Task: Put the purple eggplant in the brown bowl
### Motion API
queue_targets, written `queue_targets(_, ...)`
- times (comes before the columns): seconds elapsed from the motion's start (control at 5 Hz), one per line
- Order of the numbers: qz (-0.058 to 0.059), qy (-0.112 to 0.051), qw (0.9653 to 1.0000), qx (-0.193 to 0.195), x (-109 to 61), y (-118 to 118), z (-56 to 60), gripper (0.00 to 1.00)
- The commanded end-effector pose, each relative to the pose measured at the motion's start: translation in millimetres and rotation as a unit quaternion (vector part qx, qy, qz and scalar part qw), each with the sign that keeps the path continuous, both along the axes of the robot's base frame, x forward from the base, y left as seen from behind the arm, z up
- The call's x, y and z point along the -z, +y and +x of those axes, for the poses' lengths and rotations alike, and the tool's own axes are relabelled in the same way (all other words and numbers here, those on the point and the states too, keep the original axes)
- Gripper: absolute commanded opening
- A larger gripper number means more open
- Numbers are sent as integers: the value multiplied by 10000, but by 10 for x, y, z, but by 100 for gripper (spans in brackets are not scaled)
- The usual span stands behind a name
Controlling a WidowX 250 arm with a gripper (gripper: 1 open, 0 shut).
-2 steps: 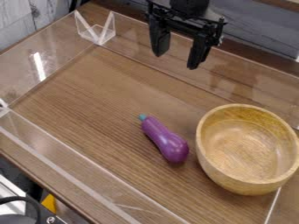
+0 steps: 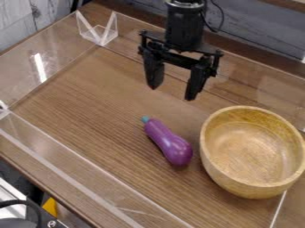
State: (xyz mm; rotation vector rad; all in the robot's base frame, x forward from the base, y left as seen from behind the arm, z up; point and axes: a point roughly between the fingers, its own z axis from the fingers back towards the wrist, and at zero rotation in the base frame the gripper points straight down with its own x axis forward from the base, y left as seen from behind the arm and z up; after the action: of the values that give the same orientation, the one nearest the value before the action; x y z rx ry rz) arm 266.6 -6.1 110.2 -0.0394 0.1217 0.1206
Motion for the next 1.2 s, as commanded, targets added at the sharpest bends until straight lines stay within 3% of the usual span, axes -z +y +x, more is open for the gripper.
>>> queue_targets(0.0, 13, -313, 9975, -635, -80, 31, -61, 100)
queue_targets(0.2, 29, -430, 9904, -1315, -47, 26, -136, 100)
queue_targets(0.4, 44, -522, 9801, -1913, -6, 10, -175, 100)
queue_targets(1.0, -26, -668, 9452, -3197, 190, -37, -199, 100)
